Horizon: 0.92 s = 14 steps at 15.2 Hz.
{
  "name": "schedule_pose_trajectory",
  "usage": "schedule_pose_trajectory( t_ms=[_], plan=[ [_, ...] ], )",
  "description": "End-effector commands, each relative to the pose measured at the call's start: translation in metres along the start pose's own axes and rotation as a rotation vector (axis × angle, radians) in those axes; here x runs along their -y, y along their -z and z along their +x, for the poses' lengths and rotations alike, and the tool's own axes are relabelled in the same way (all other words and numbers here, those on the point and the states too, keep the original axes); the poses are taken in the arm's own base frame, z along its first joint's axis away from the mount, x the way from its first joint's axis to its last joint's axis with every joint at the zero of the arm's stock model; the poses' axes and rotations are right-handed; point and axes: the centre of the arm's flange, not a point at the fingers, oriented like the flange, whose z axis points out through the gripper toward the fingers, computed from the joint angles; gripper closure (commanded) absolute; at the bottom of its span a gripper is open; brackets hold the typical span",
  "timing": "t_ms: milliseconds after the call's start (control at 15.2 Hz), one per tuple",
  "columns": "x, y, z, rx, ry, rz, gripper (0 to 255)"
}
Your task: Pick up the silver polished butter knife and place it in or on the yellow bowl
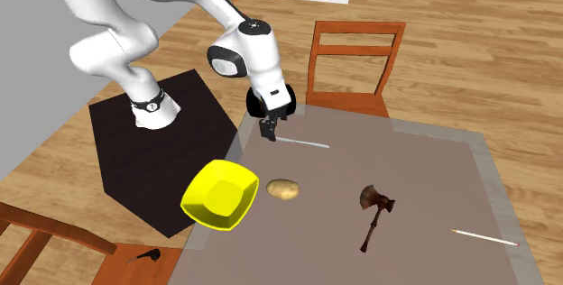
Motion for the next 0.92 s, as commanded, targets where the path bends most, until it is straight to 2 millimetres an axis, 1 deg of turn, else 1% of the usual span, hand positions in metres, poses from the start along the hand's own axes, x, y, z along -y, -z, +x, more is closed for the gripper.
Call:
schedule_pose_trajectory(
  t_ms=[0,528,594,858],
  plan=[
    [0.015,-0.021,0.007,0.0,0.032,0.006,0],
    [0.077,-0.1,0.034,0.005,0.156,0.028,0],
    [0.081,-0.104,0.036,0.005,0.163,0.029,0],
    [0.081,-0.125,0.036,0.005,0.163,0.029,0]
  ],
)
